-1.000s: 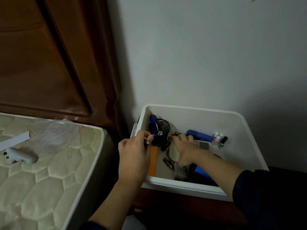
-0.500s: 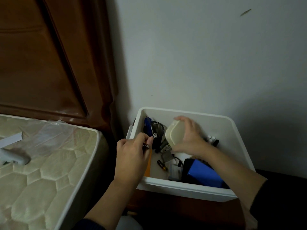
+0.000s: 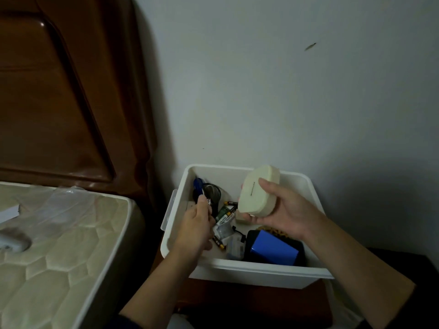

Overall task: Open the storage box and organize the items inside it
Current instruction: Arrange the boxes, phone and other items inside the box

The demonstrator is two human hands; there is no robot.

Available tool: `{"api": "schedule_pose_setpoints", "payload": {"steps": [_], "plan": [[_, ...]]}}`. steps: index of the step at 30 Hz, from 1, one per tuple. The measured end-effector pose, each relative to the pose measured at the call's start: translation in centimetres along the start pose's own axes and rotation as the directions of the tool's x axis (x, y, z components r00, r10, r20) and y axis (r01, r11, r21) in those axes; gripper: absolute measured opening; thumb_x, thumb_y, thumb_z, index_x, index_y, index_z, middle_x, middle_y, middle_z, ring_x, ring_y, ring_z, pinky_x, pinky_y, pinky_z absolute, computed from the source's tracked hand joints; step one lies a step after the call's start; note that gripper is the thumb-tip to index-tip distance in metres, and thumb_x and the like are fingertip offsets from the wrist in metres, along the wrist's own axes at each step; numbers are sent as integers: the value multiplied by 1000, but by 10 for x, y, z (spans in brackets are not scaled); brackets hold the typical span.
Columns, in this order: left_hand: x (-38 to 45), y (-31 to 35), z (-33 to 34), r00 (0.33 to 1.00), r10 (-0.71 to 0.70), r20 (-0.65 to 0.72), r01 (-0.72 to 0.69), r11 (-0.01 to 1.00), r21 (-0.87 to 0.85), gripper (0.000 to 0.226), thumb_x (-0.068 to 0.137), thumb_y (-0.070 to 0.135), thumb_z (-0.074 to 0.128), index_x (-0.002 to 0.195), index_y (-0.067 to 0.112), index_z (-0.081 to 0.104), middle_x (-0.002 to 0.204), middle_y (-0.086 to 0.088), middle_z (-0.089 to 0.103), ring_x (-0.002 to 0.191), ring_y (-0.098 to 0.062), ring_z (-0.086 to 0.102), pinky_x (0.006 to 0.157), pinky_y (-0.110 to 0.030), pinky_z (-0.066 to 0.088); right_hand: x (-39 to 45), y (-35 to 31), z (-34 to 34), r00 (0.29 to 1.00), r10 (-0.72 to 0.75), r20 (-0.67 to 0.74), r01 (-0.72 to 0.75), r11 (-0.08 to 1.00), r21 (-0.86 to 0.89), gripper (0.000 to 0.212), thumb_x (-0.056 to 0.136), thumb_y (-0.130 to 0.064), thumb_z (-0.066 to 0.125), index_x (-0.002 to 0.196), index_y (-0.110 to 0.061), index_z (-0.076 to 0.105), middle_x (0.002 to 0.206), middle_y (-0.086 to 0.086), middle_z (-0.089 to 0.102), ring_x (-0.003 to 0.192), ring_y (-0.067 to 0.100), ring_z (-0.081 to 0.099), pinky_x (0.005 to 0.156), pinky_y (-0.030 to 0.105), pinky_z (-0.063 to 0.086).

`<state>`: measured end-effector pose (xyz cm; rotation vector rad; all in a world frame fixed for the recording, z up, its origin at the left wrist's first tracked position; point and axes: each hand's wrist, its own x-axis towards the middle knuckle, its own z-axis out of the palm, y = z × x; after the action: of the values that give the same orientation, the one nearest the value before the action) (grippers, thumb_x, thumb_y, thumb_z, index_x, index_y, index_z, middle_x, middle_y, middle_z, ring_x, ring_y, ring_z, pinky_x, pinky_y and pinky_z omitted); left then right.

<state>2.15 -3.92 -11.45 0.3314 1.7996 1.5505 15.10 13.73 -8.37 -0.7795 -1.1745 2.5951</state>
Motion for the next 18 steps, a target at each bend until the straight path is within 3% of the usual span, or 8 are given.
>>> {"api": "schedule_pose_setpoints", "payload": {"steps": [2, 5, 9, 11, 13, 16, 18], "plan": [[1, -5, 3, 996, -75, 37, 76, 997, -18, 44, 110, 52, 39, 90, 17, 56, 57, 7, 38, 50, -11, 29, 46, -24, 22, -2, 2, -11, 995, -2, -103, -4, 998, -66, 83, 62, -9, 92, 137, -14, 58, 140, 28, 57, 124, 51, 61, 82, 57, 60], [7, -5, 6, 985, -163, 55, 164, 986, -21, 40, 106, 53, 50, 95, 17, 63, 61, 6, 41, 49, -10, 33, 43, -23, 25, -3, 0, -32, 976, -14, -215, 5, 999, -44, 65, 75, 1, 72, 137, -16, 59, 134, 28, 60, 109, 52, 71, 86, 67, 58], [24, -2, 20, 970, -209, 126, 209, 978, 6, 18, 104, 32, 59, 96, 15, 62, 71, -1, 43, 54, -12, 38, 45, -25, 33, -5, -1, -54, 918, -82, -388, 43, 993, -108, 36, 97, -8, 68, 133, -12, 62, 132, 23, 65, 114, 46, 68, 81, 65, 61], [34, -3, 33, 953, -272, 133, 271, 962, 22, 7, 103, 16, 59, 104, 11, 62, 78, -4, 47, 63, -14, 43, 50, -27, 37, -6, 3, -63, 864, -174, -473, 83, 975, -206, 32, 101, -15, 68, 133, -11, 63, 127, 18, 70, 111, 39, 70, 73, 55, 64], [44, -5, 46, 930, -338, 145, 335, 941, 48, 13, 102, 4, 56, 114, 8, 60, 86, -9, 53, 73, -17, 50, 56, -28, 42, -10, 5, -70, 786, -290, -546, 138, 943, -302, 29, 103, -21, 66, 131, -12, 64, 121, 15, 72, 104, 35, 73, 64, 45, 65], [60, -10, 64, 914, -366, 175, 361, 930, 62, 19, 102, -7, 52, 112, 8, 58, 94, -15, 56, 78, -20, 56, 63, -28, 50, -19, 2, -82, 636, -475, -608, 215, 866, -452, 19, 104, -31, 65, 118, -19, 65, 113, 10, 72, 95, 28, 74, 54, 35, 62], [74, -17, 75, 916, -368, 160, 354, 929, 109, 29, 101, -11, 53, 122, 8, 55, 102, -19, 57, 87, -25, 59, 77, -33, 56, -26, -3, -91, 560, -579, -593, 202, 789, -579, 23, 102, -39, 65, 115, -20, 63, 111, 8, 70, 92, 26, 74, 51, 33, 61]]}}
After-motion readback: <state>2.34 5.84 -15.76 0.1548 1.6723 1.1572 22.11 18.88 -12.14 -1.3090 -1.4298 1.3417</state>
